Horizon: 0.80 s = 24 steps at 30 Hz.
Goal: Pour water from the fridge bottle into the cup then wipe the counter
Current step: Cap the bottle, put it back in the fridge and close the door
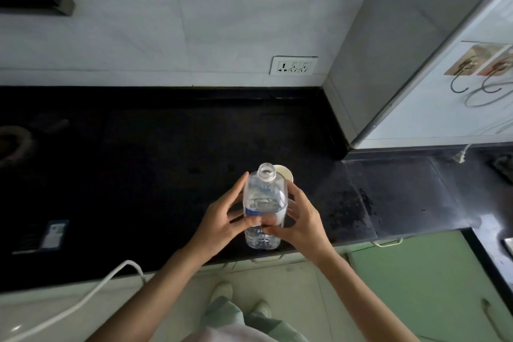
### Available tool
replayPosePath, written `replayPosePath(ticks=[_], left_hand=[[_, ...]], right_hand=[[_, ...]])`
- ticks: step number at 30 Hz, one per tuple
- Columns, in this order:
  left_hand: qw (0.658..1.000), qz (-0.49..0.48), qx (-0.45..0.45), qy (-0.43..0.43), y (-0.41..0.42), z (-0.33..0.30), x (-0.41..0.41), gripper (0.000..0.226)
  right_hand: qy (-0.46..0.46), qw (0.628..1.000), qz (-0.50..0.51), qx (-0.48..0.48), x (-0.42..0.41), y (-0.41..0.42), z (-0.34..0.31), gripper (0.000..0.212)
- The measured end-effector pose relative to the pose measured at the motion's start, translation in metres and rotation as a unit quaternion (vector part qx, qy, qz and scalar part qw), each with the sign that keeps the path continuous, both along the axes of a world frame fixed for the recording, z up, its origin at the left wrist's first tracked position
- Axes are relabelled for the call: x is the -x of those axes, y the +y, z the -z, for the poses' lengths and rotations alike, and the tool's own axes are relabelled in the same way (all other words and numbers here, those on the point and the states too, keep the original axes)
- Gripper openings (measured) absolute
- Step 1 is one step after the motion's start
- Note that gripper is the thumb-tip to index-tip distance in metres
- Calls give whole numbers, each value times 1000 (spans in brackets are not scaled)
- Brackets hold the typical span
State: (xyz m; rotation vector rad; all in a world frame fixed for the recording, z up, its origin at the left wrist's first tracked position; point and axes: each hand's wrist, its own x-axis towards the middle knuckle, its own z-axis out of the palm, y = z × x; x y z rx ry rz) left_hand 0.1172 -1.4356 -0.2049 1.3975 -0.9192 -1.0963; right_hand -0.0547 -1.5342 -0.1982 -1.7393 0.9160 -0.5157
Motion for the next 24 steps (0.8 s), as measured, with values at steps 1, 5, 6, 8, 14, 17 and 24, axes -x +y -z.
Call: replayPosePath(ticks=[1,5,6,8,14,17,24], left_hand=[[1000,-9,1,-13,3,2,-3,85],[997,-46,5,-60,12,13,-11,86],[996,-56,5,-65,13,16,-12,85],[995,-76,4,-65,16,20,-13,85],[993,-116,-6,-33,20,25,-13,83],[992,-119,-12,-42,18,28,-12,83],[990,-130,-15,-46,18,31,-9,83]], right_hand=[[3,1000,-5,6,-6,1,2,86],[-2,1000,-20,20,-26,6,15,87],[-4,999,-23,25,-31,6,18,88],[-7,999,-26,26,-39,7,22,87],[-8,998,-48,42,-51,6,35,84],[-17,997,-56,42,-51,5,39,83],[32,992,-73,101,-31,0,48,98]])
